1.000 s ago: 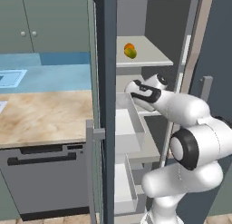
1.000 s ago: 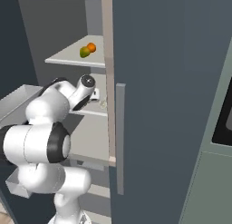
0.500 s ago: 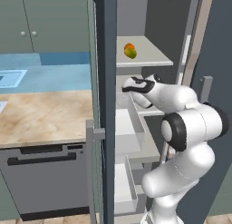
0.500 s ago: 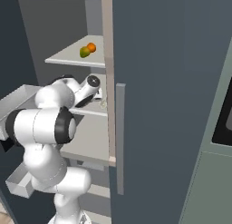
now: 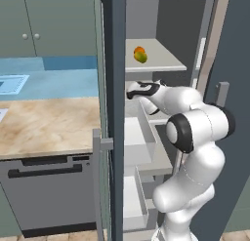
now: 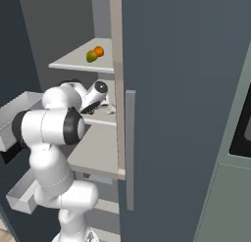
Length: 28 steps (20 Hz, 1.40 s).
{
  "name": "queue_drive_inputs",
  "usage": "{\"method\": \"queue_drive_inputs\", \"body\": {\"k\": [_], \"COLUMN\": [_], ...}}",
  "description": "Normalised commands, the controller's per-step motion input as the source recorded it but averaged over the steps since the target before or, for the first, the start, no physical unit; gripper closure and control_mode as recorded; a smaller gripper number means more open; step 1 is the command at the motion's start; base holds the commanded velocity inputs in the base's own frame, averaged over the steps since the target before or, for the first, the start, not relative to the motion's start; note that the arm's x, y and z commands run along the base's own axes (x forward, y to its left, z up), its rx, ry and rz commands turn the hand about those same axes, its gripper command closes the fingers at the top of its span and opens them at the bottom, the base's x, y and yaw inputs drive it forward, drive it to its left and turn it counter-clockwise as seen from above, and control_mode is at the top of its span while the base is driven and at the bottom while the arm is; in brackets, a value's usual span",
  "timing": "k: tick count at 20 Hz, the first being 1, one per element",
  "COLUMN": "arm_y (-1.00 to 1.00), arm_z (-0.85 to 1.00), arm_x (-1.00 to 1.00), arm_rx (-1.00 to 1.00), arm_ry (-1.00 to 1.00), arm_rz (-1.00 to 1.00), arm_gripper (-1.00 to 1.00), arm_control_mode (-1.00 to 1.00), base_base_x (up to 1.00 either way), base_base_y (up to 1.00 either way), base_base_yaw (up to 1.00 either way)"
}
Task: Take the cucumber and garlic from the second highest rack and move them to the highest rack where the tangerine and mango are located, to maximize freezer space. Close the freezer door after rearranging.
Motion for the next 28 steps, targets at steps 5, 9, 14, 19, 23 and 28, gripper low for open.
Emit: {"method": "queue_drive_inputs", "body": {"k": [5,9,14,19,23,28], "arm_y": [0.10,0.01,-0.10,-0.67,-0.71,-0.16], "arm_z": [-0.35,-0.46,-0.20,-0.03,0.02,0.13], "arm_x": [0.10,0.11,0.03,-0.28,-0.36,-0.85], "arm_rx": [0.00,0.00,0.00,0.00,0.00,-0.03], "arm_ry": [0.00,0.00,0.00,-0.05,-0.11,-0.26], "arm_rz": [0.04,0.04,0.00,-0.02,-0.10,-0.13], "arm_gripper": [-1.00,1.00,1.00,1.00,1.00,1.00], "arm_control_mode": [-1.00,-1.00,-1.00,-1.00,-1.00,-1.00], "base_base_x": [0.00,0.00,0.00,0.00,0.00,0.00], "base_base_y": [0.00,0.00,0.00,0.00,0.00,0.00], "base_base_yaw": [0.00,0.00,0.00,0.00,0.00,0.00]}}
